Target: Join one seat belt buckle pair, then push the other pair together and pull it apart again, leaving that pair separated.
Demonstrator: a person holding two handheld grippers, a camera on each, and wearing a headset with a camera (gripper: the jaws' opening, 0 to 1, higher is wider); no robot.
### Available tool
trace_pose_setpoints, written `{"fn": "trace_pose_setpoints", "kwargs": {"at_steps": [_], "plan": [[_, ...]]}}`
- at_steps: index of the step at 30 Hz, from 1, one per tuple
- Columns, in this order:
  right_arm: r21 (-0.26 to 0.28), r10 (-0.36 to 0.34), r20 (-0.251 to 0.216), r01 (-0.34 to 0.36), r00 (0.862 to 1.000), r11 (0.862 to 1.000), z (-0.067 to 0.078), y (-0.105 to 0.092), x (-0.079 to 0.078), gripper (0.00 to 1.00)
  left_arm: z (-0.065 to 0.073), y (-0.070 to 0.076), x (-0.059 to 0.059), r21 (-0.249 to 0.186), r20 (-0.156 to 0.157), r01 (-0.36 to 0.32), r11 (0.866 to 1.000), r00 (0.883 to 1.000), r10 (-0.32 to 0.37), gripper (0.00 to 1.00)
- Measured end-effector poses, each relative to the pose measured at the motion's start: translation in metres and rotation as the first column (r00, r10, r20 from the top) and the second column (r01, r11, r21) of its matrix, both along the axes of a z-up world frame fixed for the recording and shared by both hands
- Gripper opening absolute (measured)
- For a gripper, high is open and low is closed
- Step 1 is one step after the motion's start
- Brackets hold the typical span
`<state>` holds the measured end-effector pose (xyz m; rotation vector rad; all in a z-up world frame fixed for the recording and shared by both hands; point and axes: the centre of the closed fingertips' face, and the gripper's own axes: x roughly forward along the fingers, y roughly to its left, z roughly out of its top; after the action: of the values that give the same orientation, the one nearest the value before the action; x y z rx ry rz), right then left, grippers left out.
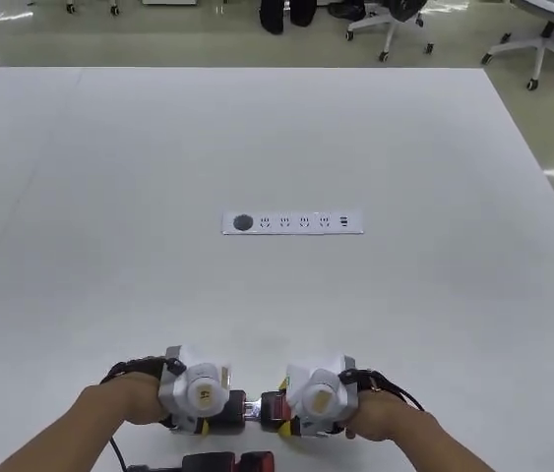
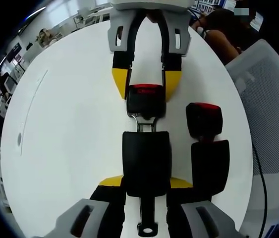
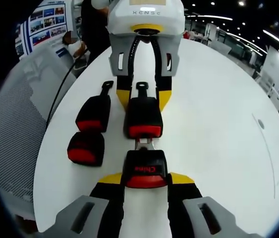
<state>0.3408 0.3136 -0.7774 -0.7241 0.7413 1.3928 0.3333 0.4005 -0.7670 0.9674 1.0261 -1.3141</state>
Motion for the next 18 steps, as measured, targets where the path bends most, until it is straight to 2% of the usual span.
{"fn": "trace_pose_setpoints", "kwargs": {"at_steps": [12, 18], "plan": [[-0.018, 0.016, 0.009, -0.016, 1.0, 1.0, 0.003, -0.01, -0.002, 0.3, -0.005, 0.003, 0.002, -0.013, 0.002, -0.001, 1.0, 1.0, 0.001, 0.32], [-0.034, 0.015, 0.006, -0.015, 1.0, 0.999, -0.002, -0.018, 0.001, 0.3, -0.006, 0.002, 0.002, -0.028, 0.005, -0.003, 1.0, 1.0, 0.003, 0.33]]}}
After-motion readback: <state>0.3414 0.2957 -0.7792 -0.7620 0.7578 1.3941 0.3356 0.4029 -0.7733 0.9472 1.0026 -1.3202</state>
